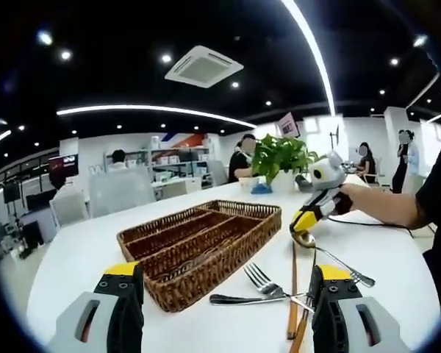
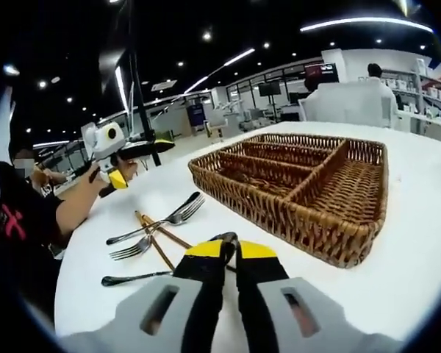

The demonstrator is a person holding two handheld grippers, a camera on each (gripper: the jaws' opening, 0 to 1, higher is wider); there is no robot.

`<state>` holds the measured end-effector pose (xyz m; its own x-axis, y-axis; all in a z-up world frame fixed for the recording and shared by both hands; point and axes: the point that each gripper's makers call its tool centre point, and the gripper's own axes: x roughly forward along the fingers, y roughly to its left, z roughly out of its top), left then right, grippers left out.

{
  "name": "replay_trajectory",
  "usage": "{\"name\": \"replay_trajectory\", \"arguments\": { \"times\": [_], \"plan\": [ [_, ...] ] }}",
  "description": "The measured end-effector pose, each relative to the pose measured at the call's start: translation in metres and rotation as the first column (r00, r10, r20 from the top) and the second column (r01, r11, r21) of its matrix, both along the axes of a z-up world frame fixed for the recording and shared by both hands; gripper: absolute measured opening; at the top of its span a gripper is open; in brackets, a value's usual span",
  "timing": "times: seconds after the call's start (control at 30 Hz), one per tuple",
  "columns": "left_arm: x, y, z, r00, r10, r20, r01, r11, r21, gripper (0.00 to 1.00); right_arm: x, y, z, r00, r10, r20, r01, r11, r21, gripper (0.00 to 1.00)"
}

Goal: Arrange the knives, forks, and spoons in their matching storage slots by inserting each utensil handle-first until every utensil is classified and aligned in the correct compartment

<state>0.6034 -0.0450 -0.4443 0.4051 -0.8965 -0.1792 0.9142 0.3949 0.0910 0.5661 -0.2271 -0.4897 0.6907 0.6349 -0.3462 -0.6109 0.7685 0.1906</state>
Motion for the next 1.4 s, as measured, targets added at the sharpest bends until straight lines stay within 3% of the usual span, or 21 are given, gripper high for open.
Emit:
{"name": "replay_trajectory", "arguments": {
  "times": [0.13, 0.2, 0.33, 0.5, 0.6, 0.63, 0.77, 0.8, 0.87, 0.93, 1.1, 1.33, 1.4],
  "plan": [
    [-0.006, -0.007, -0.003, 1.000, -0.024, -0.013, 0.025, 1.000, 0.003, 1.00, 0.000, 0.001, 0.006, 1.000, -0.008, 0.008, 0.007, 1.000, 0.021, 0.02],
    [-0.015, -0.017, -0.004, 0.997, -0.056, -0.061, 0.055, 0.998, -0.019, 0.94, -0.001, 0.003, 0.008, 1.000, -0.005, 0.011, 0.005, 1.000, 0.021, 0.02],
    [-0.050, -0.057, -0.015, 0.979, -0.168, -0.115, 0.170, 0.985, 0.001, 0.94, -0.002, 0.006, 0.010, 1.000, 0.001, 0.023, -0.001, 1.000, 0.012, 0.02],
    [-0.089, -0.101, -0.040, 0.962, -0.241, -0.128, 0.255, 0.961, 0.107, 0.90, -0.002, 0.007, 0.015, 0.999, 0.003, 0.050, -0.002, 1.000, -0.008, 0.02],
    [-0.098, -0.115, -0.052, 0.960, -0.242, -0.139, 0.262, 0.954, 0.149, 0.88, -0.004, 0.010, 0.018, 0.998, 0.009, 0.064, -0.008, 1.000, -0.018, 0.02],
    [-0.102, -0.119, -0.057, 0.958, -0.249, -0.143, 0.272, 0.947, 0.173, 0.81, -0.005, 0.012, 0.019, 0.997, 0.012, 0.070, -0.011, 1.000, -0.025, 0.02],
    [-0.112, -0.126, -0.061, 0.946, -0.251, -0.207, 0.285, 0.946, 0.156, 0.61, -0.007, 0.016, 0.021, 0.996, 0.030, 0.080, -0.027, 0.999, -0.038, 0.02],
    [-0.112, -0.127, -0.063, 0.948, -0.248, -0.200, 0.281, 0.947, 0.158, 0.57, -0.008, 0.017, 0.022, 0.996, 0.032, 0.082, -0.029, 0.999, -0.039, 0.02],
    [-0.117, -0.127, -0.070, 0.938, -0.277, -0.209, 0.317, 0.929, 0.189, 0.42, -0.008, 0.018, 0.022, 0.996, 0.038, 0.085, -0.035, 0.998, -0.046, 0.02],
    [-0.119, -0.127, -0.067, 0.933, -0.283, -0.223, 0.323, 0.932, 0.164, 0.31, -0.009, 0.019, 0.023, 0.995, 0.042, 0.087, -0.037, 0.998, -0.049, 0.02],
    [-0.126, -0.131, -0.063, 0.919, -0.298, -0.259, 0.338, 0.932, 0.129, 0.23, -0.011, 0.020, 0.025, 0.995, 0.048, 0.090, -0.044, 0.998, -0.050, 0.02],
    [-0.129, -0.132, -0.064, 0.925, -0.295, -0.238, 0.335, 0.931, 0.148, 0.15, -0.012, 0.018, 0.027, 0.995, 0.046, 0.085, -0.043, 0.998, -0.039, 0.02],
    [-0.129, -0.131, -0.062, 0.923, -0.290, -0.255, 0.332, 0.933, 0.139, 0.13, -0.013, 0.018, 0.029, 0.995, 0.049, 0.088, -0.046, 0.998, -0.035, 0.02]
  ]
}}
